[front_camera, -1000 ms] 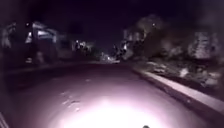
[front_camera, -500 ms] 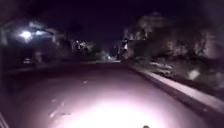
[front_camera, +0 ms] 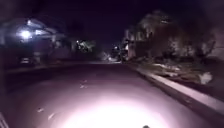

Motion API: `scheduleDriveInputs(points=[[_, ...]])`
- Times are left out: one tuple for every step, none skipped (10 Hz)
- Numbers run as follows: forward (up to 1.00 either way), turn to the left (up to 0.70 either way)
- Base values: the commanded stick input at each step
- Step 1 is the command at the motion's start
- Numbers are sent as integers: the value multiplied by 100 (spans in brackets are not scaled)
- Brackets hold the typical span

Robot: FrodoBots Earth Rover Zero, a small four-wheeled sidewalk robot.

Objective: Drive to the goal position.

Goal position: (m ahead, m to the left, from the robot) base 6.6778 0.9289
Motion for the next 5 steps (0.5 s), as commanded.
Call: scheduleDriveInputs(points=[[70,-1],[70,-35],[70,-35],[70,-17],[70,0]])
